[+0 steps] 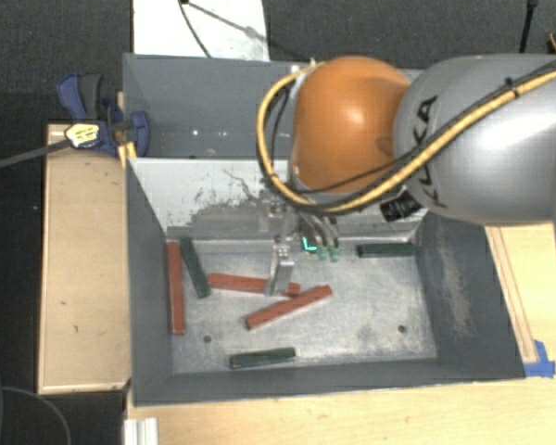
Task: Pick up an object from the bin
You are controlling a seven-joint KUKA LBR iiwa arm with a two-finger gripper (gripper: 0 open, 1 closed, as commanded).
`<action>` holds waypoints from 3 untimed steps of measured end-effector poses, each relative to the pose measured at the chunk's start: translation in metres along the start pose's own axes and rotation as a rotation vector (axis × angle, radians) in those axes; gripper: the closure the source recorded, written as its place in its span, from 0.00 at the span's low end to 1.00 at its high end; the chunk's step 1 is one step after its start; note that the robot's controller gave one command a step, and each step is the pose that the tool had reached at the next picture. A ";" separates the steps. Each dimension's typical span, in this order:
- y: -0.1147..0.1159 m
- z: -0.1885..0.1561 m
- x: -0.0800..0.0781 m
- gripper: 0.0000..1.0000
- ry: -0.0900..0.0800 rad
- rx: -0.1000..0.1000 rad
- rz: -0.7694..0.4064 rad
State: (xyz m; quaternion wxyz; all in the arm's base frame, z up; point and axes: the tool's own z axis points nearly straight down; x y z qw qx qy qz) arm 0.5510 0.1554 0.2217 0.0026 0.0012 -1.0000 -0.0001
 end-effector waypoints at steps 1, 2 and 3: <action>-0.047 0.155 -0.009 0.00 0.000 0.001 -0.047; -0.045 0.148 -0.011 1.00 -0.006 -0.002 -0.043; -0.060 -0.014 0.000 1.00 -0.016 -0.002 -0.013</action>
Offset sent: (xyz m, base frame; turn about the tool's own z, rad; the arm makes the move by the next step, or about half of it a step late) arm 0.0093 -0.0456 -0.1517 -0.0496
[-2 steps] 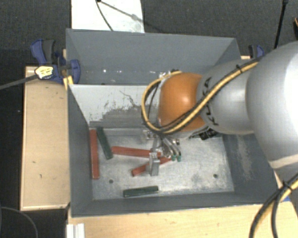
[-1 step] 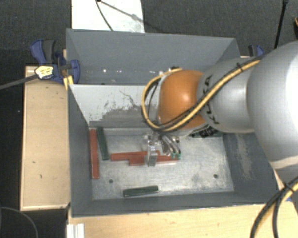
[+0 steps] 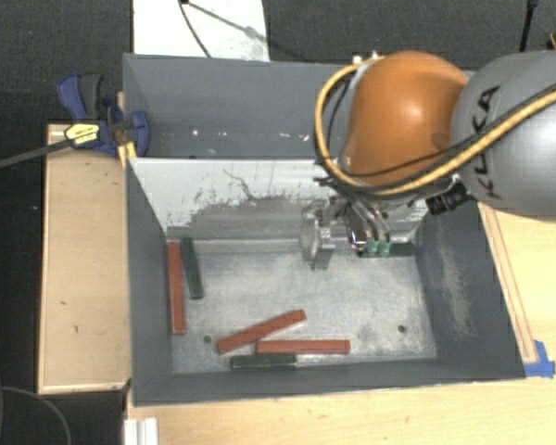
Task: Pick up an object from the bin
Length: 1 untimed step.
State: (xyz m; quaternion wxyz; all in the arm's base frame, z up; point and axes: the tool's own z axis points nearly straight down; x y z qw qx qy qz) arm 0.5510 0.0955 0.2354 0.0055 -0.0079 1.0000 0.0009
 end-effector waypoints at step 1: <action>0.102 0.085 0.056 1.00 0.017 -0.001 -0.053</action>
Offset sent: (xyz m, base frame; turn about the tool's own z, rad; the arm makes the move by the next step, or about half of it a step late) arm -0.0534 0.0956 -0.0820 -0.0433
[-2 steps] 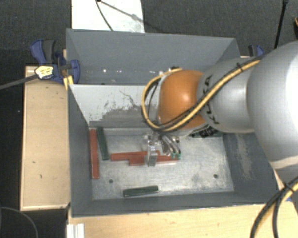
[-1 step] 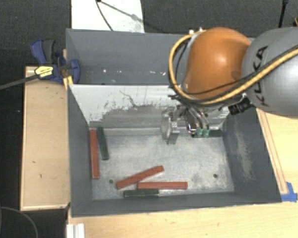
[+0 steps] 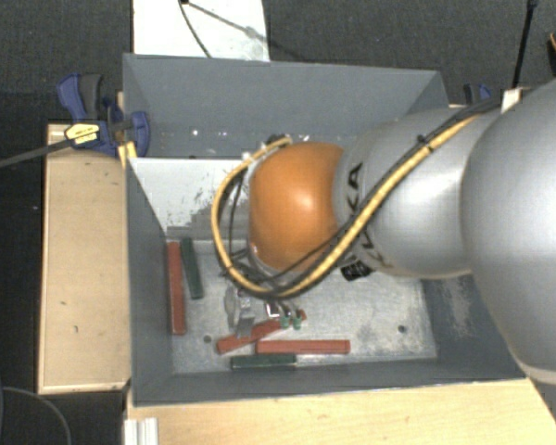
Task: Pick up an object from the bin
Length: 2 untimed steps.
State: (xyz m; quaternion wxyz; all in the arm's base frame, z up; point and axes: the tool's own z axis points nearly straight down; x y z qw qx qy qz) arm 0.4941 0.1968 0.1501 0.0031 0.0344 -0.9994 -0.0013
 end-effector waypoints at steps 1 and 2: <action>-0.006 -0.004 -0.004 0.00 -0.008 0.001 0.012; -0.024 0.081 0.014 0.00 -0.019 0.001 -0.079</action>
Offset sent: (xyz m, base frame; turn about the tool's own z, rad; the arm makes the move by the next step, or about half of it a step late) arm 0.0000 0.0000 0.0000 0.0000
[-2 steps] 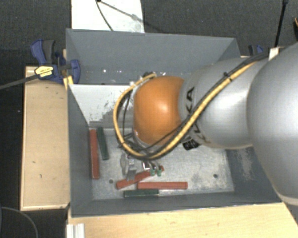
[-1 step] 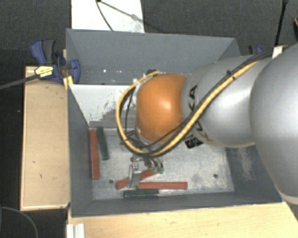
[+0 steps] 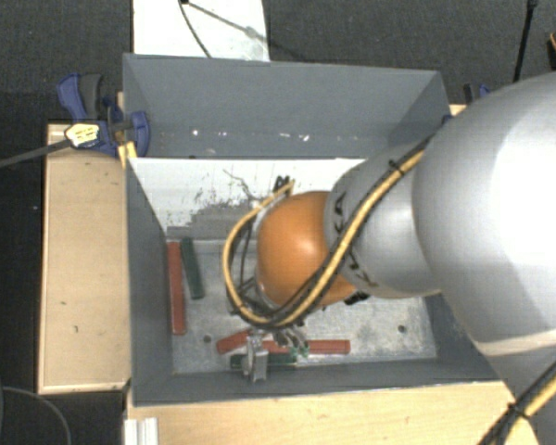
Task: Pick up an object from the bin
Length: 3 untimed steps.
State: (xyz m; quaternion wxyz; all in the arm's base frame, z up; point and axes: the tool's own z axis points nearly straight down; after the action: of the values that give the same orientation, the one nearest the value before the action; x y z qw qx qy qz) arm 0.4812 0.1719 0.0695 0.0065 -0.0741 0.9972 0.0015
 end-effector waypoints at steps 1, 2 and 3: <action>0.002 -0.003 0.002 1.00 0.012 0.000 0.002; 0.049 -0.187 -0.044 1.00 0.000 -0.002 0.020; 0.048 -0.182 -0.042 0.00 0.011 0.001 0.020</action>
Offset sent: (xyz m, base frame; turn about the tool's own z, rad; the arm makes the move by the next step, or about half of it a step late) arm 0.0000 0.0000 0.0000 0.0000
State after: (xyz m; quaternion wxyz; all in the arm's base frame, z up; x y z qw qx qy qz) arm 0.5132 0.2248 0.2525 0.0011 -0.0641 0.9979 0.0005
